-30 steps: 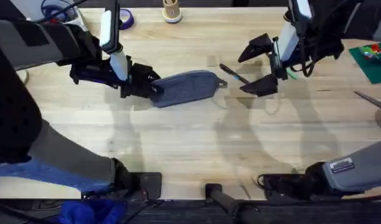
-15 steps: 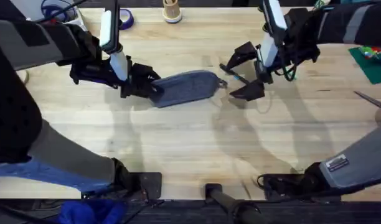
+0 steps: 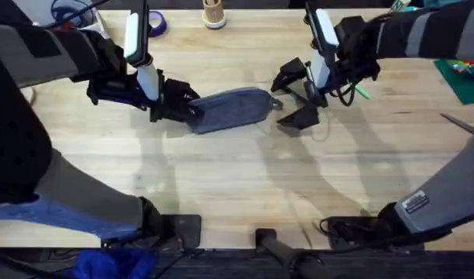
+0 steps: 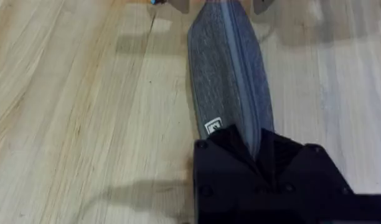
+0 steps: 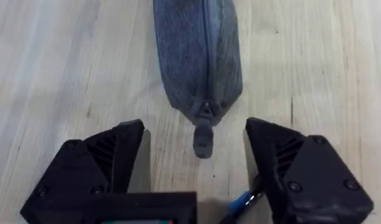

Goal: Unzip the bag, pick up the pens from the table one at a time and place them inside, then zip the bag closed.

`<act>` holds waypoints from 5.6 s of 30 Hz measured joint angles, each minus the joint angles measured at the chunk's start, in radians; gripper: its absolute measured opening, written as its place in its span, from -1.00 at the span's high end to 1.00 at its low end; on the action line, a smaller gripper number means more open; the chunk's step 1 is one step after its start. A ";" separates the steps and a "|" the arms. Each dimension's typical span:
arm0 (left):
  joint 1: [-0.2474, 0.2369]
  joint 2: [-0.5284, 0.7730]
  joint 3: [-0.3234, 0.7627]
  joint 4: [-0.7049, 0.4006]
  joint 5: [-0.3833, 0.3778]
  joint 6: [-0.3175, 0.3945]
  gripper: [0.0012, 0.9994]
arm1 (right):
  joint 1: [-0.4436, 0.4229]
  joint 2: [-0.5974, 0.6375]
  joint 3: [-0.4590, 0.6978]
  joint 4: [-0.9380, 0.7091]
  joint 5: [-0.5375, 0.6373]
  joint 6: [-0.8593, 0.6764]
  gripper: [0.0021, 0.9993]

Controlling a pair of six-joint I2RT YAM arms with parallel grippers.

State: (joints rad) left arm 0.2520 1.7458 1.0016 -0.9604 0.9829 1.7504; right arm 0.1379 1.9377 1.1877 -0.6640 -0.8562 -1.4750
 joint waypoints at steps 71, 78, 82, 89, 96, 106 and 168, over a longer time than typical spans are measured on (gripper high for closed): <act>0.000 0.000 0.000 0.003 0.000 0.000 0.92 | 0.006 -0.020 0.019 -0.009 -0.004 0.062 0.95; 0.000 0.000 0.000 0.003 0.000 0.000 0.92 | 0.006 -0.049 0.047 -0.027 -0.004 0.069 0.95; 0.000 0.000 0.000 0.003 0.000 0.000 0.92 | 0.015 -0.051 0.070 -0.043 -0.003 0.069 0.95; 0.000 0.000 0.000 0.005 0.000 0.000 0.92 | 0.041 -0.051 0.121 -0.068 0.004 0.070 0.95; 0.000 0.000 0.000 0.008 0.000 0.000 0.92 | 0.061 -0.051 0.157 -0.071 0.009 0.069 0.95; 0.000 0.000 0.000 0.010 0.000 0.000 0.92 | 0.123 -0.051 0.210 -0.070 0.027 0.069 0.95; 0.006 0.000 0.000 0.008 -0.002 0.000 0.92 | 0.473 -0.043 0.269 0.176 0.109 0.111 0.95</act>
State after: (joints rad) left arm 0.2581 1.7458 1.0012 -0.9520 0.9805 1.7504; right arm 0.6109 1.8949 1.4570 -0.4880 -0.7471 -1.3637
